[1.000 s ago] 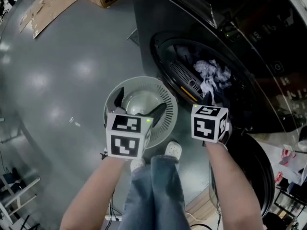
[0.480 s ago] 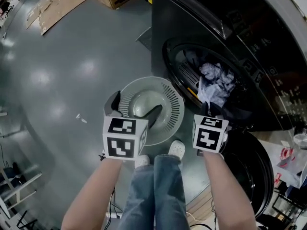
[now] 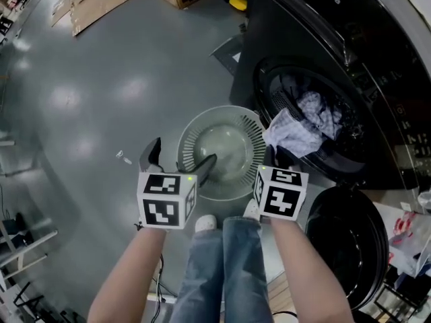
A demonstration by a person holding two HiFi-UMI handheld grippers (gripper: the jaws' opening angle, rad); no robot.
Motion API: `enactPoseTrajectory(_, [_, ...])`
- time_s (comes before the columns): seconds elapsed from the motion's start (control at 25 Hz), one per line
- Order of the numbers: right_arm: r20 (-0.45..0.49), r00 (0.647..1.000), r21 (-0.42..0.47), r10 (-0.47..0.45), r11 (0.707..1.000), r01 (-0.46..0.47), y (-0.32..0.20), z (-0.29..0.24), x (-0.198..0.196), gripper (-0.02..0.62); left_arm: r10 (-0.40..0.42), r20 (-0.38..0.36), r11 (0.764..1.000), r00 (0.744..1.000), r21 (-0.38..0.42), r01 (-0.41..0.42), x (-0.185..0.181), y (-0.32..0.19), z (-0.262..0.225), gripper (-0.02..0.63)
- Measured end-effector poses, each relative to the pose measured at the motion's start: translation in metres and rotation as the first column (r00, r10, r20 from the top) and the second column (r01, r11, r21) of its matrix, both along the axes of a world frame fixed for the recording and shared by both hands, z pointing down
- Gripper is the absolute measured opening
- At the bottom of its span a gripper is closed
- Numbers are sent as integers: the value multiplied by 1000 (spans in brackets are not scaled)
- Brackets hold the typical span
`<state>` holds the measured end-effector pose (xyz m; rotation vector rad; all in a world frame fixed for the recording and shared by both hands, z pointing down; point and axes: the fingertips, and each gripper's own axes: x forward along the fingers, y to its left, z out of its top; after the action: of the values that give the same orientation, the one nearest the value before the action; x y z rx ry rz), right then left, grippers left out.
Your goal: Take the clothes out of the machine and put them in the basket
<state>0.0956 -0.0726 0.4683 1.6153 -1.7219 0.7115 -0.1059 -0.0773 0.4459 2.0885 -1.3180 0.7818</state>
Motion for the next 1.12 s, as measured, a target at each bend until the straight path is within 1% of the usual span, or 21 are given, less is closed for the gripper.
enactPoseTrajectory(0.16, [86, 996, -37, -7, 999, 10, 12, 7, -39, 25, -50, -1, 999, 999, -8, 50, -25, 6, 4, 563])
enactPoseTrajectory(0.24, [154, 988, -40, -12, 999, 18, 17, 9, -62, 25, -66, -2, 998, 998, -13, 66, -33, 8, 7, 563])
enactPoseTrajectory(0.32, [238, 971, -35, -32, 999, 42, 21, 8, -86, 25, -79, -2, 997, 997, -21, 79, -40, 11, 11, 563])
enactPoseTrajectory(0.4, [319, 945, -33, -69, 996, 84, 25, 7, -112, 25, -97, -1, 995, 995, -31, 97, -48, 14, 16, 563])
enactPoseTrajectory(0.44, [370, 925, -34, -86, 994, 106, 27, 6, -124, 25, -110, -2, 993, 994, -36, 110, -53, 15, 18, 563])
enactPoseTrajectory(0.48, [432, 896, -35, -100, 991, 127, 29, 4, -136, 25, -125, -6, 991, 992, -42, 124, -58, 15, 20, 563])
enactPoseTrajectory(0.56, [571, 812, -27, -120, 986, 165, 32, 0, -156, 25, -154, -15, 987, 988, -52, 153, -66, 15, 22, 563])
enactPoseTrajectory(0.6, [626, 770, -20, -125, 984, 177, 33, -2, -162, 25, -164, -19, 985, 986, -56, 162, -67, 15, 23, 563])
enactPoseTrajectory(0.64, [657, 743, -15, -127, 983, 181, 33, -3, -163, 25, -167, -21, 985, 986, -58, 165, -67, 15, 23, 563])
enactPoseTrajectory(0.68, [664, 737, -16, -125, 983, 181, 32, -2, -162, 25, -163, -22, 985, 986, -58, 161, -65, 14, 23, 563])
enactPoseTrajectory(0.76, [636, 761, -37, -123, 981, 190, 31, 5, -156, 25, -145, -21, 988, 989, -52, 143, -60, 11, 23, 563])
enactPoseTrajectory(0.88, [559, 821, -94, -115, 975, 201, 32, 22, -149, 32, -128, -19, 991, 992, -47, 127, -54, 7, 23, 563])
enactPoseTrajectory(0.92, [529, 841, -100, -114, 976, 195, 32, 27, -147, 75, -128, -20, 991, 992, -47, 127, -52, 6, 23, 563])
enactPoseTrajectory(0.96, [505, 855, -94, -117, 978, 189, 30, 31, -145, 269, -128, -22, 991, 992, -47, 127, -50, 6, 24, 563])
enactPoseTrajectory(1.0, [487, 865, -86, -118, 979, 183, 29, 34, -143, 446, -127, -24, 991, 992, -48, 126, -48, 5, 24, 563])
enactPoseTrajectory(1.12, [448, 886, -92, -117, 980, 176, 29, 43, -134, 456, -118, -24, 992, 993, -51, 117, -41, 3, 27, 563])
